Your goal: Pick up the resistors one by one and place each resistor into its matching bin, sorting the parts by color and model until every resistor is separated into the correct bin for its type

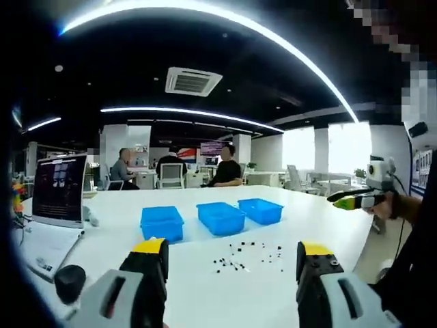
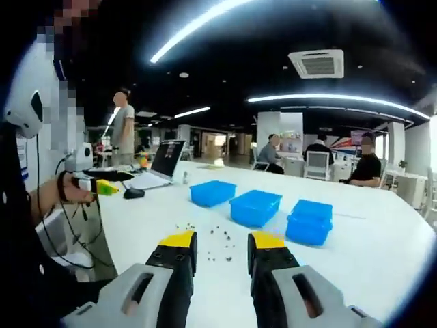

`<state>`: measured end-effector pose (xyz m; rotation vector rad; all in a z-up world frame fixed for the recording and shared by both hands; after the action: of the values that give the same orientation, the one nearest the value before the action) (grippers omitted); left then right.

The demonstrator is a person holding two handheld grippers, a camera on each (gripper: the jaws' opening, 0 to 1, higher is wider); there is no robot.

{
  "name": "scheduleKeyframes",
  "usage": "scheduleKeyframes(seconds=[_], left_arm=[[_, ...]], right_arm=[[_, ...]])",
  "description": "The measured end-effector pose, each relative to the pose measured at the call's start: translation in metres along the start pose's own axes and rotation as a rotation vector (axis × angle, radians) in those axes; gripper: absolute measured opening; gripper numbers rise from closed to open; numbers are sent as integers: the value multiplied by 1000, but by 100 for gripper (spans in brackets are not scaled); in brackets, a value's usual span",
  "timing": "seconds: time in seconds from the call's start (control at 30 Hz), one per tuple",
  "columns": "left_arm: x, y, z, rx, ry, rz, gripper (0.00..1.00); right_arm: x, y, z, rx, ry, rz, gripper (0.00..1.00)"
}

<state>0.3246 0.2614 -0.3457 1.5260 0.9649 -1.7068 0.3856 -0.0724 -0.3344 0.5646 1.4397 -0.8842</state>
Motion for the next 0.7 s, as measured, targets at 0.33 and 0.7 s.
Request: scheduleKeyframes(seconds=[0.33,0.7], left_arm=[[16,-13,-6,-32,1,-41,77],[29,-18,-6,-19,-13,-64,77]], right_arm=[[-11,50,-5,-238,27,-185,29],[-1,135,-29,-417,-181,-489,28]])
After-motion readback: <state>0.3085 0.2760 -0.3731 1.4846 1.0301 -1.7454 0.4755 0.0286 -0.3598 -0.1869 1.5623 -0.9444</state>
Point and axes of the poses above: the point that each gripper's makers call its tool centre point, and the gripper's own axes: y roughly forward along the fingers, z roughly to its right, x roughly out of its underside, the point moved 6 cm from there along -y, roughly backward along the fingers, and after that the axes turned 9 degrees about x, right-handed, at the moved point
